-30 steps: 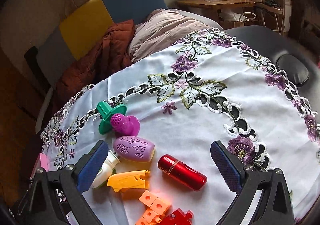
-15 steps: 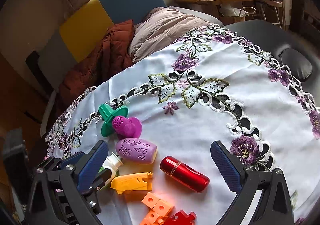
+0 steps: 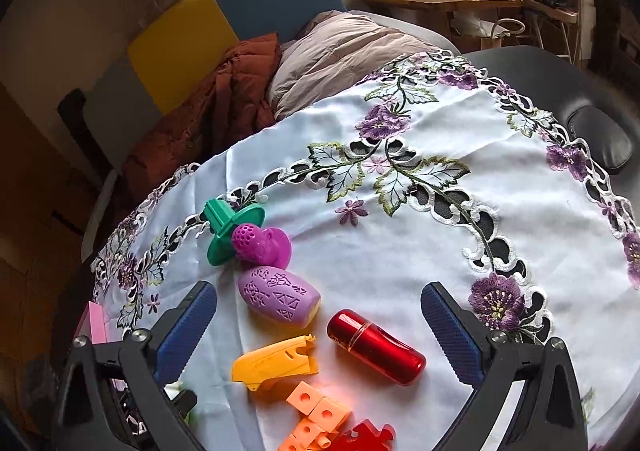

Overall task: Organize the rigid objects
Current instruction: 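Grasp the white plug-in device with green face with the left tool, then grasp the green plastic stand with the right tool while the left tool holds the device, then place the white device in the pink tray with the left tool while the right tool holds the stand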

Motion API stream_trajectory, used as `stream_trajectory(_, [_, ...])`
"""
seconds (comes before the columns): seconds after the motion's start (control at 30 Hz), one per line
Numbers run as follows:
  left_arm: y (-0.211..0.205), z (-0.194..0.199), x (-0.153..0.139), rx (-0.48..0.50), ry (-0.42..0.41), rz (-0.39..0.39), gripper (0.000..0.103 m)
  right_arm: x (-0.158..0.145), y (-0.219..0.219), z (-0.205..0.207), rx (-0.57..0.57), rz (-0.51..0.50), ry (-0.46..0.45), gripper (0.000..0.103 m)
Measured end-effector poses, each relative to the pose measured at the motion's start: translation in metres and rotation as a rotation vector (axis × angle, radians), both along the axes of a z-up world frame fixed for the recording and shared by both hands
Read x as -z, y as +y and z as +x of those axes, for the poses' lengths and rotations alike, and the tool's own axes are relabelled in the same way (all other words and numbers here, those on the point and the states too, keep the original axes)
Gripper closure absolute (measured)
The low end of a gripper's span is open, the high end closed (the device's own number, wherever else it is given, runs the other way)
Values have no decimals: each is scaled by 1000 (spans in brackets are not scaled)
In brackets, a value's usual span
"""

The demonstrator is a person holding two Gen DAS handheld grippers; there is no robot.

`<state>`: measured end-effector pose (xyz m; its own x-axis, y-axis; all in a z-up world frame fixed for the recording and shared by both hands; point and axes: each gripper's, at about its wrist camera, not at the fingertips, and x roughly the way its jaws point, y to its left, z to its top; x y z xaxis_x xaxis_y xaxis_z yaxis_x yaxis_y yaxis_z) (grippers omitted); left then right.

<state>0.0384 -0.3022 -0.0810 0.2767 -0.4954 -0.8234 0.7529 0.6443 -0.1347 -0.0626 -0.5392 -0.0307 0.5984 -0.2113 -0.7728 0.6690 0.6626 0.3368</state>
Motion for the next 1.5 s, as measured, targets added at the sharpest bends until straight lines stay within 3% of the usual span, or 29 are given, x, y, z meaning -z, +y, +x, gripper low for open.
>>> stream_trajectory(0.1, [22, -15, 7, -26, -14, -25, 51, 3, 8, 8, -60, 4, 9, 0])
stream_trajectory(0.23, [20, -21, 10, -11, -74, -18, 51, 6, 26, 21, -156, -27, 42, 2])
stream_trajectory(0.33, [21, -19, 13, -15, -78, -40, 51, 10, 40, 30, -229, -38, 61, 19])
stream_trajectory(0.4, [21, -20, 13, -14, -87, -49, 51, 10, 47, 39, -272, -47, 78, 36])
stream_trajectory(0.47, [23, -21, 14, -16, -91, -63, 51, 8, 49, 54, -311, -62, 95, 43])
stream_trajectory(0.73, [25, -22, 13, -21, -92, -90, 51, -8, 37, 157, -423, -181, 199, 44])
stream_trajectory(0.93, [28, -20, 13, -28, -70, -121, 51, 40, 30, 217, -489, -171, 398, 45])
stream_trajectory(0.97, [28, -20, 13, -28, -68, -123, 51, 50, 32, 220, -508, -181, 437, 65])
stream_trajectory(1.0, [28, -20, 14, -28, -67, -126, 51, 57, 37, 221, -528, -202, 460, 73])
stream_trajectory(1.17, [27, -21, 13, -30, -72, -127, 51, 42, 64, 213, -615, -251, 415, 73])
stream_trajectory(1.3, [29, -19, 13, -32, -59, -140, 51, 19, 98, 193, -709, -222, 345, 73])
stream_trajectory(1.5, [49, -24, 2, -76, -16, -147, 51, 12, 136, 145, -776, -161, 334, 73])
